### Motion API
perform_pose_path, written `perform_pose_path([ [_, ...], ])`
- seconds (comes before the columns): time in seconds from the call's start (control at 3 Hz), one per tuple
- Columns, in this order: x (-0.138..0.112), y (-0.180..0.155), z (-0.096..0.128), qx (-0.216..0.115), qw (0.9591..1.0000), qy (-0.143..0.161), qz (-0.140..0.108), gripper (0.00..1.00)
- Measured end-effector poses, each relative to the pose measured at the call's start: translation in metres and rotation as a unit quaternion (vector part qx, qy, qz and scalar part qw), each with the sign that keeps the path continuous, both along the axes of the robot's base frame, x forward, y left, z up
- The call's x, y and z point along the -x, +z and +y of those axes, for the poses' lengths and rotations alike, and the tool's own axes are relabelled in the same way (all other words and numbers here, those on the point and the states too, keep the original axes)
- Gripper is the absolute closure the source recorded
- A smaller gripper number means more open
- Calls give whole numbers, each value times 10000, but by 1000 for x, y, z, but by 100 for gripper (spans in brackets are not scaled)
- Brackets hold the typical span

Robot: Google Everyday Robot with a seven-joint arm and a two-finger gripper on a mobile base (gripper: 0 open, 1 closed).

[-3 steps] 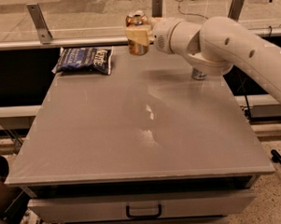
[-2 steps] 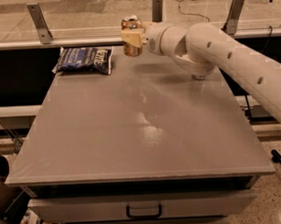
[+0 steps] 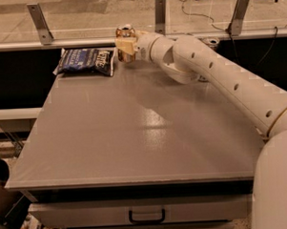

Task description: Move orange can near blue chip bag

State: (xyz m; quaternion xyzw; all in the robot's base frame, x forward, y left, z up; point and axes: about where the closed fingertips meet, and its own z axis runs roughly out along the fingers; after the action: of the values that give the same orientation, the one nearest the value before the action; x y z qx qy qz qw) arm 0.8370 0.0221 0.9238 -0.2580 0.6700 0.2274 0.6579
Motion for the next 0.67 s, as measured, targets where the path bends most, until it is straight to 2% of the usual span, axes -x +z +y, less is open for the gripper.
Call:
perform_pose_path([
  [0.67, 6, -40, 10, -84, 9994, -242, 237, 100],
])
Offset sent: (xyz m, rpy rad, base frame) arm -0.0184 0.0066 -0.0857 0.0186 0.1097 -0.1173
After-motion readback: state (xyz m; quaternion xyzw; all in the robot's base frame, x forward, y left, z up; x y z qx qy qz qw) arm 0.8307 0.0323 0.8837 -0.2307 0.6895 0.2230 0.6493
